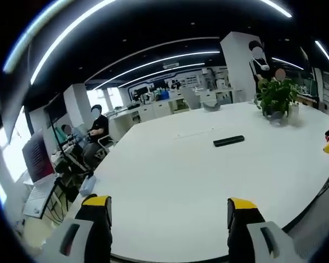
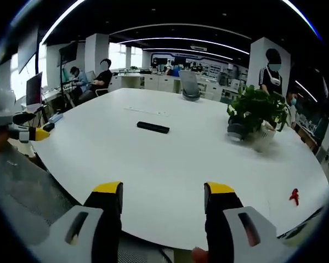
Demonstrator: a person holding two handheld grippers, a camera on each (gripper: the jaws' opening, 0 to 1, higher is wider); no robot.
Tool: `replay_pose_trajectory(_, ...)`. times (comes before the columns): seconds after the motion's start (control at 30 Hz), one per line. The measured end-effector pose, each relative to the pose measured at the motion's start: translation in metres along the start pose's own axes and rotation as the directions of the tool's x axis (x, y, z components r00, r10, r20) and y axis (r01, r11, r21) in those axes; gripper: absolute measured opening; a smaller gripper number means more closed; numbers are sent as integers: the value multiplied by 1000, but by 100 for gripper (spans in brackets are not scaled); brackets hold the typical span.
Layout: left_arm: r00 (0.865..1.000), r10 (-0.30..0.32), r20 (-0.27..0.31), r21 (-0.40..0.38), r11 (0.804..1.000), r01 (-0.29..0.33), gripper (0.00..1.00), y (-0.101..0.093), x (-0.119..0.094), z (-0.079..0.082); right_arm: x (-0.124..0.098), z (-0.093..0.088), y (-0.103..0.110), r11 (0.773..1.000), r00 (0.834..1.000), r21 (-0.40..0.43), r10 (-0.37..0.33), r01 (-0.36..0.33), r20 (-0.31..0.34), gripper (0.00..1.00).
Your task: Press the specified remote control buttons in sequence, fully releasing each button before pressing the next.
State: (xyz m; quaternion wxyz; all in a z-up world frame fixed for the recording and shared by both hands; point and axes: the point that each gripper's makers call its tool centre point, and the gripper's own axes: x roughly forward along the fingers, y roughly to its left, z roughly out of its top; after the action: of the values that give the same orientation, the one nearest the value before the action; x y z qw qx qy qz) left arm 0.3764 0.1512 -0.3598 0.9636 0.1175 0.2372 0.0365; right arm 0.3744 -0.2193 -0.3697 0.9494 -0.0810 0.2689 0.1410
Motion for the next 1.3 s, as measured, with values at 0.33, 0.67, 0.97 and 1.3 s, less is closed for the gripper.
replay_pose_trajectory(0.33, 1000, -16, 12, -2, 1000, 16, 91, -3, -1, 3, 0, 0, 0, 1000, 1000, 0, 2, -2, -1, 61)
replay_pose_trajectory(0.67, 996, -82, 24, -52, 995, 83, 90, -8, 0, 13, 1, -1, 0, 1000, 1000, -1, 4, -4, -9, 61)
replay_pose_trajectory(0.97, 984, -176, 1, 16, 984, 176, 87, -16, 8, 35, 2, -3, -1, 1000, 1000, 0, 1, -1, -20, 60)
replay_pose_trajectory(1.3, 964, -263, -31, 83, 961, 264, 83, -25, 31, 63, 3, -5, -1, 1000, 999, 5, -1, 2, -33, 59)
